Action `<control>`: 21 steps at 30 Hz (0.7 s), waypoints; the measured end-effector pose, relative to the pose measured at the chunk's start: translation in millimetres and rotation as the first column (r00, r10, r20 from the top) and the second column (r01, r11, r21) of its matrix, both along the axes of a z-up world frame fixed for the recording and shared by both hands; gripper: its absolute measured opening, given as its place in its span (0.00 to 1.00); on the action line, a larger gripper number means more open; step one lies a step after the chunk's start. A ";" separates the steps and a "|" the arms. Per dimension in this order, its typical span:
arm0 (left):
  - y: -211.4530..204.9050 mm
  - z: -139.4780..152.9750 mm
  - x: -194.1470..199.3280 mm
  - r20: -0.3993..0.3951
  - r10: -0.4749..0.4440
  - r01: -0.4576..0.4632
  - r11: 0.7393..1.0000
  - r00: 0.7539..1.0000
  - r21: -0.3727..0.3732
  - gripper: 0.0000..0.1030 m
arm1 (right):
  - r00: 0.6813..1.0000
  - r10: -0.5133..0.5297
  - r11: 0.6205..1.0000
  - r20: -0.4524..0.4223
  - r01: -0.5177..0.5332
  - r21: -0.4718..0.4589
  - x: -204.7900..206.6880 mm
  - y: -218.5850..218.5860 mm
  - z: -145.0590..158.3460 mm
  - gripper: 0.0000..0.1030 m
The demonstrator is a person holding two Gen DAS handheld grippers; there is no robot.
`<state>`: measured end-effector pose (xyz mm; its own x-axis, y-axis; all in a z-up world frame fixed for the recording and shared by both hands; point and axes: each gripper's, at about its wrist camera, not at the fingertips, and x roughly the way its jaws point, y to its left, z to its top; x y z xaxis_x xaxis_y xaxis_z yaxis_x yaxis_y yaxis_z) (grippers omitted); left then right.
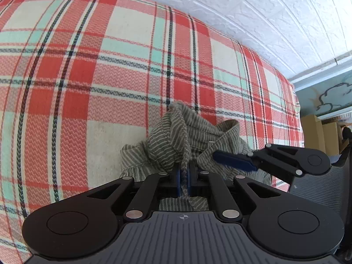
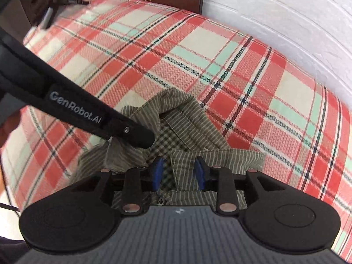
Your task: Fold clothes
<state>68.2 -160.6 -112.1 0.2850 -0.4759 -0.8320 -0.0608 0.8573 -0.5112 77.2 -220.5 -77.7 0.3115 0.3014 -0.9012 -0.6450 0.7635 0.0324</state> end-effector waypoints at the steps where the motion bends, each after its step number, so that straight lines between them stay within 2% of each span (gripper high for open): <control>1: 0.7 -0.7 -0.7 -0.002 0.003 -0.003 1.000 1.000 -0.001 0.08 | 1.000 -0.015 1.000 0.008 0.015 -0.005 0.8 0.3 -0.3 0.10; 2: 1.6 -0.8 -1.1 -0.002 0.004 -0.004 1.000 1.000 -0.002 0.10 | 0.999 -0.044 0.999 0.010 0.044 0.010 1.0 -4.1 2.3 0.05; 5: 3.5 0.7 -2.3 0.003 0.003 -0.003 1.000 1.000 -0.003 0.10 | 0.987 -0.158 0.982 0.018 0.156 0.107 -3.3 -31.2 18.7 0.04; 8: 1.7 4.2 -5.4 0.017 -0.007 0.007 1.000 1.000 0.002 0.10 | 0.957 -0.290 0.933 -0.003 0.284 0.220 -12.1 -66.9 34.0 0.03; 10: -0.1 6.4 -8.6 0.026 -0.017 0.016 1.000 1.000 0.008 0.10 | 0.918 -0.393 0.873 -0.052 0.390 0.292 -20.9 -97.8 37.3 0.02; 12: -1.9 8.6 -11.7 0.034 -0.027 0.026 1.000 0.999 0.014 0.10 | 0.866 -0.484 0.799 -0.122 0.495 0.342 -30.6 -126.6 35.3 0.01; 15: -4.5 9.0 -18.7 0.031 -0.033 0.032 0.999 0.999 0.016 0.11 | 0.804 -0.555 0.721 -0.213 0.593 0.358 -46.6 -153.5 25.2 0.00; 19: -10.2 2.9 -28.5 0.016 -0.046 0.045 0.998 0.999 0.050 0.11 | 0.736 -0.612 0.659 -0.291 0.677 0.327 -61.0 -172.5 6.8 0.00; 21: -11.1 -1.7 -32.8 0.006 -0.043 0.043 0.998 0.999 0.048 0.11 | 0.714 -0.627 0.636 -0.313 0.700 0.323 -66.4 -175.8 0.2 0.00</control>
<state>35.4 -171.7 -113.8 0.2713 -0.4477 -0.8520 -0.0199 0.8824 -0.4700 10.8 -396.2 -77.5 0.4366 0.4019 -0.8049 0.0744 0.8755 0.4775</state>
